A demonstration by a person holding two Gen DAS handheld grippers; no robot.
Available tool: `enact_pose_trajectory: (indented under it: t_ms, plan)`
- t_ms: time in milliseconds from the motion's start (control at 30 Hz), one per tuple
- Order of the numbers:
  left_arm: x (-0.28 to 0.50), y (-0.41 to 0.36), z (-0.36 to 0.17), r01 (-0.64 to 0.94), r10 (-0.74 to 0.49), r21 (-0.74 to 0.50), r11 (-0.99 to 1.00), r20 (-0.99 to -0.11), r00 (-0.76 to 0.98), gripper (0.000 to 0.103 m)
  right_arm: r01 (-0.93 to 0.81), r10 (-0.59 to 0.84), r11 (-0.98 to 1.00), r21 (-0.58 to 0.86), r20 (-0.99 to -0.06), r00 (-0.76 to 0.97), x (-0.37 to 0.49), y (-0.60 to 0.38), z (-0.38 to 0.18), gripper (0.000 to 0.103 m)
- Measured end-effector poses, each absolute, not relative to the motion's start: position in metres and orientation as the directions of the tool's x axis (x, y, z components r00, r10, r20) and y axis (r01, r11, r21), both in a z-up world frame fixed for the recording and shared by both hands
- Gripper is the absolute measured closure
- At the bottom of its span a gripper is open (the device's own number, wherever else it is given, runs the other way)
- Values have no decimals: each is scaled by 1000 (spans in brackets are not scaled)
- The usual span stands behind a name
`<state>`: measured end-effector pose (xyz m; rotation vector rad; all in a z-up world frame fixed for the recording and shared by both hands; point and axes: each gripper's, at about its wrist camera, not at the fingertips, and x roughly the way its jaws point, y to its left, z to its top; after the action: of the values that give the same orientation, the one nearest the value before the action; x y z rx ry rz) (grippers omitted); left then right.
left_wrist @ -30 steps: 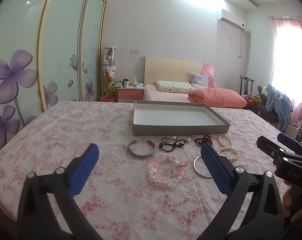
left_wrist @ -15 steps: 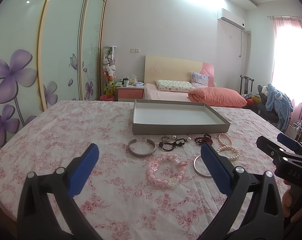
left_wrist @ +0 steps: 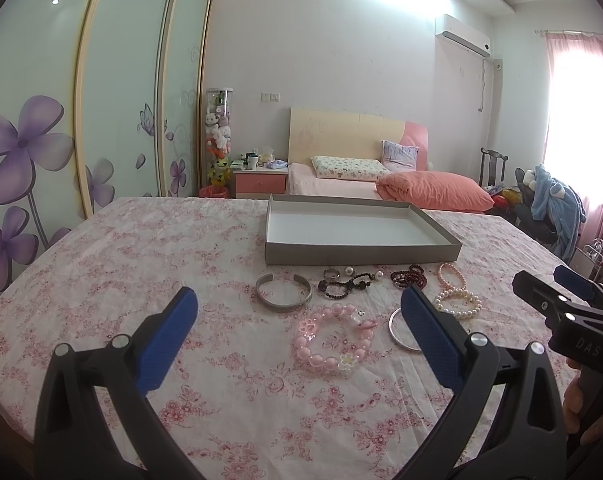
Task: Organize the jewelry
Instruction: 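Grasp the pink beaded bracelet with left tool while right tool grasps white pearl bracelet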
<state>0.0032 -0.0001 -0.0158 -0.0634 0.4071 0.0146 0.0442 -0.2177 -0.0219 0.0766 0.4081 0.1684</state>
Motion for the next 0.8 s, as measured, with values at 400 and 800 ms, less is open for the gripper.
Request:
enact_pose_trajectory:
  t_ms: [400, 800]
  plan:
    - [47, 8, -33, -30, -2, -47, 998, -573, 819, 4, -107, 147, 989, 102, -586, 797, 110, -234, -33, 24]
    - [82, 6, -49, -6, -13, -27, 1000, -668, 744, 10, -35, 89, 996, 86, -772, 629, 167, -244, -73, 61]
